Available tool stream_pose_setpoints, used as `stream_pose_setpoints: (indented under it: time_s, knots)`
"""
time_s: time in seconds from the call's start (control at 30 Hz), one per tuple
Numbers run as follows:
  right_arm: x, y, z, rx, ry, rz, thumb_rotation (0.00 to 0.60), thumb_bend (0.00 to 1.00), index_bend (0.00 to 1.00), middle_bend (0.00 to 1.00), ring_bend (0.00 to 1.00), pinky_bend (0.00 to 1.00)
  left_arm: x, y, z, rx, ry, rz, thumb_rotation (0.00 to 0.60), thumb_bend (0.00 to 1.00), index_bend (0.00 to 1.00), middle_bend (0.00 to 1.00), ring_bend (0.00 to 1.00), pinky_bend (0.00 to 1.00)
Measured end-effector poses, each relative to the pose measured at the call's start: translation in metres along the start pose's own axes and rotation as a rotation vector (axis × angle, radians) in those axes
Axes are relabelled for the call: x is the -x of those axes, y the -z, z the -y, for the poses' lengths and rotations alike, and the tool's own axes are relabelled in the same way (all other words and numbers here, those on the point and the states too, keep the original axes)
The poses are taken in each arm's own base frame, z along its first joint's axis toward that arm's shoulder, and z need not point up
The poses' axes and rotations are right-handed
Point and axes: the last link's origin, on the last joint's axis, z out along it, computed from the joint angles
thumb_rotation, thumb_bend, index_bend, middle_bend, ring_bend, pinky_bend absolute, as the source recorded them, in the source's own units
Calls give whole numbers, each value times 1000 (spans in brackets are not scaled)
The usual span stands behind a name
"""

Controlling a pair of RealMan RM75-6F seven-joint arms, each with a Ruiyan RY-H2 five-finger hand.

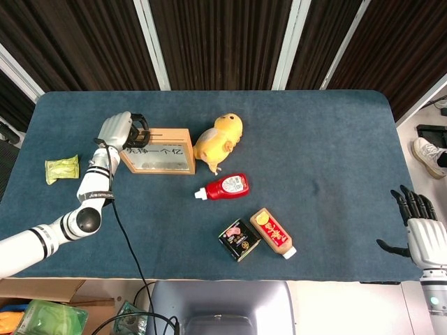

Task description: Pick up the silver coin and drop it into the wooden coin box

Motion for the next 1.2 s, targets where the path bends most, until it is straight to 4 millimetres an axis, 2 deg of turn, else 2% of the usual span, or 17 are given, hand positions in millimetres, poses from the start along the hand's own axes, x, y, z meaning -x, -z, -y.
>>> stream_pose_setpoints:
  time_s: [0.3, 0.67, 0.93, 1.03, 1.1, 1.17, 1.2]
  knots:
    - [0, 0, 0, 2, 0, -1, 600, 170, 0, 0, 0, 0, -1, 1, 0, 6, -3, -2, 600, 528, 567, 1000, 1000, 1000]
    - [0, 0, 0, 3, 2, 1, 600, 170, 0, 0, 0, 0, -1, 1, 1, 10, 1, -4, 600, 453, 506, 1000, 1000, 1000]
    - [0, 0, 0, 4, 1, -1, 600, 169, 0, 0, 0, 0, -3, 3, -2, 28, 9, -14, 600, 455, 478, 1000, 1000, 1000]
    - [-1, 0, 0, 3, 1, -2, 600, 170, 0, 0, 0, 0, -6, 8, -5, 50, 13, -33, 600, 437, 431, 1000, 1000, 1000]
    - [-1, 0, 0, 3, 2, -2, 600, 170, 0, 0, 0, 0, -9, 13, -7, 71, 18, -50, 600, 419, 361, 984, 998, 1000]
    - [0, 0, 0, 0, 2, -1, 600, 170, 0, 0, 0, 0, -11, 20, -8, 100, 19, -72, 600, 412, 273, 905, 951, 1000]
    - [0, 0, 0, -2, 3, 0, 600, 170, 0, 0, 0, 0, -14, 26, -9, 123, 15, -90, 600, 410, 224, 831, 892, 1000]
